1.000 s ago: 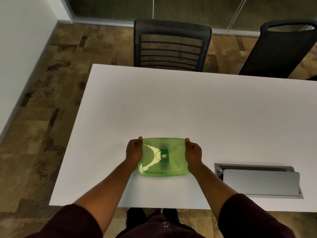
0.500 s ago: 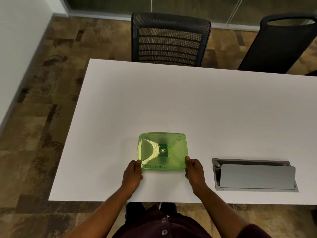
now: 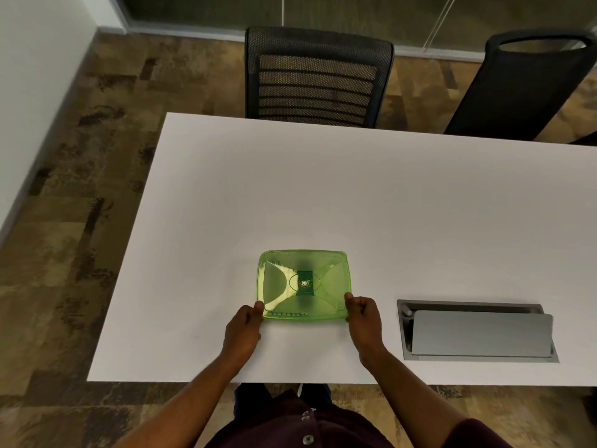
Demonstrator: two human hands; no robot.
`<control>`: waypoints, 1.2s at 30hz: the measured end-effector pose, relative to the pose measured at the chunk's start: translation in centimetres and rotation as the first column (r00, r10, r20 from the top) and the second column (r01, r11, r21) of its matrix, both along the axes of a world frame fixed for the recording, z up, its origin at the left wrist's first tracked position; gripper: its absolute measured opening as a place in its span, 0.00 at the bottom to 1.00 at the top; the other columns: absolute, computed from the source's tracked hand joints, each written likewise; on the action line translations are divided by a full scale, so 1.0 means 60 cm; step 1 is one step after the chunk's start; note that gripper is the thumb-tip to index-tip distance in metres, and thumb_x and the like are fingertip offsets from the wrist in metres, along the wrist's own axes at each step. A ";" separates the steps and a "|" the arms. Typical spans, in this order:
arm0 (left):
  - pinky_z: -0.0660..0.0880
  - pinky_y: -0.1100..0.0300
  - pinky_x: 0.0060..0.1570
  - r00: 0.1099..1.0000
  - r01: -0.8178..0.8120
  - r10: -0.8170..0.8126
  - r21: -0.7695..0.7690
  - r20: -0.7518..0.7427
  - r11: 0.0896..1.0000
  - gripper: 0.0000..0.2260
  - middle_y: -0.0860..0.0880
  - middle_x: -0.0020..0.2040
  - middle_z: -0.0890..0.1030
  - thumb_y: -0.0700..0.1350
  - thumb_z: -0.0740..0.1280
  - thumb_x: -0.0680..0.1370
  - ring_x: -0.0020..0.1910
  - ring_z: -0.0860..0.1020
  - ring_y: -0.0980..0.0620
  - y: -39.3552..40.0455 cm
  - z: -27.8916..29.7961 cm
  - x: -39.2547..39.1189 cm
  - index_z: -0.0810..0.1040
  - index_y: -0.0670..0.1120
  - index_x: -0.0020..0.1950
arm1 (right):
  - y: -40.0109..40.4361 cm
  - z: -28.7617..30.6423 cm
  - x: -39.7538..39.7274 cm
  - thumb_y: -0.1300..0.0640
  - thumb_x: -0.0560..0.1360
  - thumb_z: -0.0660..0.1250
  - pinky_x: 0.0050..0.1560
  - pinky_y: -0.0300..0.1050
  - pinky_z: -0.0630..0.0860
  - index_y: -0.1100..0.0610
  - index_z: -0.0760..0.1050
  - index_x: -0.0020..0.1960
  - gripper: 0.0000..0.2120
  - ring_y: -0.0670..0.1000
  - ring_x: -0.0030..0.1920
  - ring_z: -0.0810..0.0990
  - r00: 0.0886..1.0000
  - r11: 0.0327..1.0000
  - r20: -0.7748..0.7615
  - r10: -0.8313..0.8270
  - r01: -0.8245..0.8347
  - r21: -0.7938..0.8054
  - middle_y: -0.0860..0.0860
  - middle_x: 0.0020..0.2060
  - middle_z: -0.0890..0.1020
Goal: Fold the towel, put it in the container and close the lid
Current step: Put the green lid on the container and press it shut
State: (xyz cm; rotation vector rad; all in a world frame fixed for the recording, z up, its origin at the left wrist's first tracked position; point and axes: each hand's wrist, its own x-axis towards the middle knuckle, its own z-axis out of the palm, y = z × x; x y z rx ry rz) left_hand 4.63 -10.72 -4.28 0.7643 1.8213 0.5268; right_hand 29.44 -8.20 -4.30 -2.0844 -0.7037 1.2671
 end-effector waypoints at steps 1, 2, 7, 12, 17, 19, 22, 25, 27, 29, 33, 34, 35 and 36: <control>0.76 0.51 0.47 1.000 -0.009 0.009 0.001 -0.028 1.000 0.21 0.43 0.43 0.83 0.59 0.60 0.81 0.42 0.81 0.43 0.002 0.000 -0.007 0.76 0.40 0.49 | 0.006 0.002 0.006 0.44 0.78 0.69 0.51 0.48 0.75 0.55 0.75 0.52 0.15 0.55 0.50 0.81 1.000 1.000 0.012 -0.011 0.011 0.001 0.50 0.45 0.81; 0.77 0.49 0.50 0.999 -0.024 0.024 0.013 -0.044 1.000 0.20 0.43 0.47 0.83 0.60 0.63 0.80 0.46 0.82 0.43 0.007 0.002 -0.012 0.76 0.42 0.51 | 0.013 0.005 0.011 0.42 0.75 0.72 0.50 0.46 0.75 0.54 0.76 0.55 0.18 0.54 0.52 0.81 1.000 1.000 0.019 -0.012 0.012 -0.002 0.49 0.46 0.81; 0.72 0.49 0.69 0.987 0.155 -0.151 0.108 -0.050 0.982 0.47 0.44 0.75 0.66 0.56 0.80 0.67 0.71 0.71 0.46 0.036 0.010 -0.010 0.61 0.42 0.79 | 0.038 0.025 0.013 0.33 0.52 0.83 0.56 0.45 0.78 0.44 0.69 0.68 0.49 0.44 0.59 0.79 0.911 0.911 0.086 0.404 -0.409 0.056 0.39 0.59 0.78; 0.57 0.54 0.78 0.904 0.428 -0.416 0.252 -0.100 0.868 0.64 0.48 0.84 0.46 0.55 0.83 0.63 0.82 0.49 0.52 0.065 0.008 -0.004 0.39 0.51 0.82 | 0.043 0.029 0.007 0.27 0.42 0.82 0.70 0.54 0.73 0.43 0.47 0.82 0.77 0.48 0.75 0.68 0.808 0.819 0.153 0.569 -0.574 -0.012 0.42 0.77 0.67; 0.63 0.61 0.70 0.880 0.474 -0.457 0.267 -0.127 0.839 0.61 0.48 0.81 0.55 0.55 0.82 0.64 0.78 0.59 0.50 0.063 0.004 -0.004 0.39 0.57 0.82 | 0.052 0.040 -0.003 0.33 0.48 0.83 0.67 0.61 0.75 0.42 0.31 0.81 0.80 0.53 0.75 0.69 0.763 0.774 0.157 0.627 -0.632 -0.020 0.47 0.76 0.68; 0.65 0.60 0.69 0.890 0.456 -0.439 0.268 -0.125 0.849 0.61 0.48 0.80 0.58 0.54 0.83 0.63 0.77 0.62 0.50 0.064 0.006 0.001 0.41 0.57 0.82 | 0.053 0.045 -0.007 0.34 0.48 0.84 0.64 0.61 0.77 0.42 0.31 0.81 0.79 0.53 0.73 0.70 0.767 0.782 0.169 0.619 -0.623 -0.037 0.48 0.74 0.70; 0.67 0.59 0.68 0.896 0.444 -0.430 0.263 -0.112 0.856 0.61 0.47 0.79 0.59 0.54 0.83 0.63 0.76 0.63 0.49 0.067 0.011 0.001 0.41 0.58 0.81 | 0.055 0.052 -0.010 0.36 0.47 0.84 0.63 0.59 0.77 0.41 0.31 0.81 0.80 0.53 0.73 0.71 0.768 0.784 0.173 0.617 -0.619 -0.049 0.47 0.74 0.70; 0.65 0.59 0.70 0.880 0.475 -0.462 0.243 -0.112 0.846 0.61 0.46 0.80 0.53 0.54 0.83 0.63 0.78 0.60 0.47 0.072 0.018 0.001 0.39 0.58 0.80 | 0.067 0.061 -0.011 0.34 0.46 0.83 0.65 0.60 0.76 0.41 0.27 0.79 0.82 0.56 0.75 0.69 0.739 0.759 0.180 0.649 -0.645 -0.091 0.51 0.76 0.68; 0.65 0.52 0.74 0.833 0.543 -0.504 0.170 -0.228 0.822 0.62 0.46 0.81 0.41 0.58 0.82 0.62 0.81 0.55 0.44 0.080 0.029 0.003 0.39 0.57 0.80 | 0.075 0.069 -0.015 0.32 0.44 0.82 0.66 0.64 0.75 0.38 0.25 0.78 0.82 0.59 0.78 0.63 0.679 0.728 0.274 0.681 -0.667 -0.155 0.54 0.79 0.60; 0.60 0.40 0.76 0.685 0.667 -0.569 0.077 -0.454 0.741 0.64 0.51 0.81 0.32 0.65 0.79 0.60 0.83 0.46 0.43 0.096 0.040 0.004 0.41 0.53 0.82 | 0.085 0.075 -0.022 0.27 0.43 0.79 0.68 0.67 0.70 0.37 0.29 0.79 0.80 0.61 0.81 0.53 0.520 0.650 0.448 0.727 -0.732 -0.204 0.54 0.82 0.49; 0.49 0.38 0.78 0.311 0.908 -0.702 -0.018 -0.641 0.419 0.65 0.54 0.83 0.35 0.67 0.77 0.60 0.82 0.37 0.46 0.142 0.053 0.017 0.38 0.50 0.82 | 0.115 0.085 -0.041 0.27 0.51 0.77 0.77 0.66 0.56 0.46 0.42 0.83 0.72 0.54 0.83 0.43 0.060 0.322 0.622 0.781 -0.892 -0.317 0.48 0.83 0.46; 0.48 0.40 0.79 0.253 0.929 -0.719 -0.044 -0.647 0.366 0.65 0.53 0.83 0.37 0.66 0.77 0.60 0.83 0.39 0.47 0.152 0.053 0.022 0.38 0.50 0.82 | 0.121 0.086 -0.045 0.27 0.52 0.77 0.78 0.65 0.53 0.48 0.44 0.83 0.71 0.52 0.83 0.43 0.006 0.277 0.620 0.785 -0.898 -0.341 0.47 0.83 0.48; 0.46 0.42 0.79 0.218 0.940 -0.732 -0.065 -0.646 0.336 0.65 0.52 0.84 0.40 0.65 0.78 0.60 0.83 0.40 0.47 0.159 0.052 0.028 0.39 0.49 0.82 | 0.126 0.086 -0.047 0.28 0.53 0.78 0.78 0.64 0.52 0.49 0.45 0.83 0.70 0.52 0.83 0.45 -0.025 0.252 0.616 0.787 -0.899 -0.359 0.47 0.83 0.49; 0.46 0.44 0.79 0.208 0.941 -0.742 -0.076 -0.637 0.329 0.64 0.51 0.84 0.42 0.64 0.79 0.60 0.83 0.41 0.47 0.165 0.051 0.033 0.40 0.48 0.83 | 0.131 0.087 -0.049 0.28 0.52 0.78 0.78 0.63 0.51 0.50 0.46 0.83 0.70 0.52 0.83 0.47 -0.041 0.241 0.612 0.790 -0.897 -0.371 0.48 0.83 0.51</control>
